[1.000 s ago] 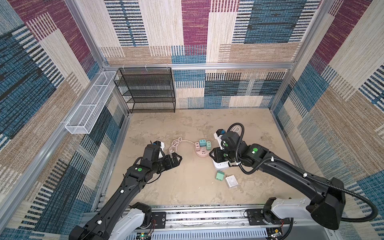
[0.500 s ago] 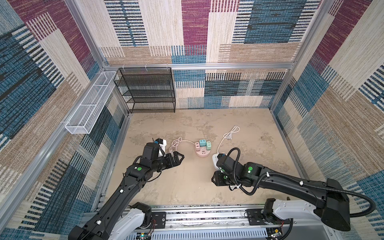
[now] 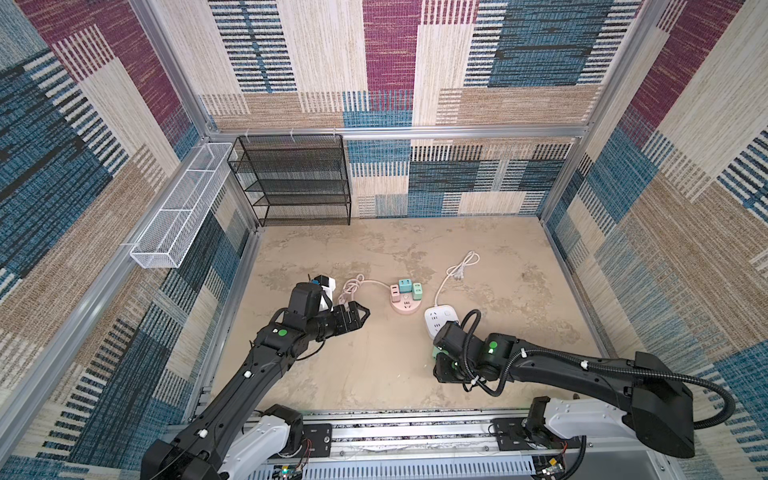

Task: Insert the plug
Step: 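Move the right gripper down toward the green adapter near the robot, then close the right gripper on the green adapter body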

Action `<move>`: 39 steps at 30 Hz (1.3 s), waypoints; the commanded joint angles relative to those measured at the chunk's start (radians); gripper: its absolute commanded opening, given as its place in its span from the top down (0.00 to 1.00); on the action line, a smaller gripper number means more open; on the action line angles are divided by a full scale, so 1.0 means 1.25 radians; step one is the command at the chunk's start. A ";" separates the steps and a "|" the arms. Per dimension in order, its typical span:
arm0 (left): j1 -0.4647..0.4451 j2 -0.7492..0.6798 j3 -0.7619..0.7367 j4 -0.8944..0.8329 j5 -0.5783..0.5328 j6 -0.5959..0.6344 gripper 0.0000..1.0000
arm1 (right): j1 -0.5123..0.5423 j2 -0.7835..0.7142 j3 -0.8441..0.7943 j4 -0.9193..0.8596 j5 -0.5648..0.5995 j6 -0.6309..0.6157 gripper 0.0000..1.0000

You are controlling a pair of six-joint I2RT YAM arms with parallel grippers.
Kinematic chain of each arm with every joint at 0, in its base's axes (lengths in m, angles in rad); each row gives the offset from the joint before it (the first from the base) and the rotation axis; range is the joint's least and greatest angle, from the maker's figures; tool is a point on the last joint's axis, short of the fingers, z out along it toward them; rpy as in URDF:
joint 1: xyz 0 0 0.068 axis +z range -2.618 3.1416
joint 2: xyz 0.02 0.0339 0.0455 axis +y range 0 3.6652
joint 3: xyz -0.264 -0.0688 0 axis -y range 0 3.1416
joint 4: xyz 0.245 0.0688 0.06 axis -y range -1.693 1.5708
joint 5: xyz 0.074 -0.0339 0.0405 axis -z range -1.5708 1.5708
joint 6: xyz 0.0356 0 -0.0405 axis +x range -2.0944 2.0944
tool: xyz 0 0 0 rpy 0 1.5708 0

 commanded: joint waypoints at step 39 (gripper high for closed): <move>0.000 -0.068 0.010 -0.027 0.015 0.018 0.02 | -0.070 0.146 0.071 0.072 0.170 -0.012 0.40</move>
